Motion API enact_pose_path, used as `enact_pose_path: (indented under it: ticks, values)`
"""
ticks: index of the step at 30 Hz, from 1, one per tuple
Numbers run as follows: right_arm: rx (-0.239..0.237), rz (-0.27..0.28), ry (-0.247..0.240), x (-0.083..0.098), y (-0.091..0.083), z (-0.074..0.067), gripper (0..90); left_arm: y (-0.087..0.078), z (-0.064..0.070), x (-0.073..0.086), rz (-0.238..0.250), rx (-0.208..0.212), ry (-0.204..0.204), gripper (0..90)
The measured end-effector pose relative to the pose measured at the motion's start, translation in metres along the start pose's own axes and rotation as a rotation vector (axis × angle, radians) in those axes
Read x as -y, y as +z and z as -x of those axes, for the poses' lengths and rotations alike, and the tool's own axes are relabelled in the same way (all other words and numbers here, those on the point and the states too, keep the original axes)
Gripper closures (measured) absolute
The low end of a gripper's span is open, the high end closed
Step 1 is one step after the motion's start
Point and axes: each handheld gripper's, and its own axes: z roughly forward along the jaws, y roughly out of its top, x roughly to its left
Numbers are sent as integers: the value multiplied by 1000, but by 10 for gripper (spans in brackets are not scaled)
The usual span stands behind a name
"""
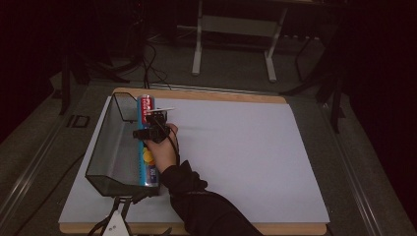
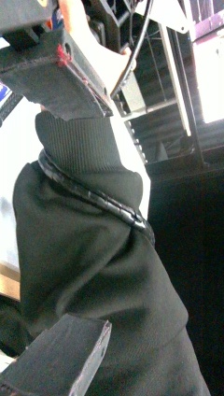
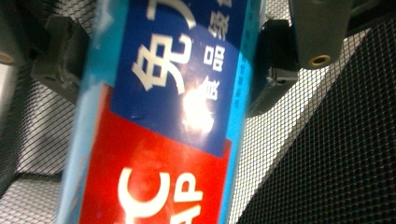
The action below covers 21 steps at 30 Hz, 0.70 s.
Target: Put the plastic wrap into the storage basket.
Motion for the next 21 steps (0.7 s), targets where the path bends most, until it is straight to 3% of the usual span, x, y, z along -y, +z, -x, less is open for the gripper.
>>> enact_pose_path:
  ticks: [4,8,12,17,21]
  values:
    - [2,19,-85,1,-5,2,193,1,0,0,-1,2,-1,15]
    - [13,80,-159,-4,-20,0,178,1,1,0,-2,2,0,15]
    - [21,68,-233,-6,-34,-1,177,2,0,0,-3,2,-6,15]
    - [-14,82,-252,-2,-52,7,170,2,0,1,-2,5,-9,15]
    - [-35,74,-300,4,-67,12,155,4,0,1,-7,3,-8,15]
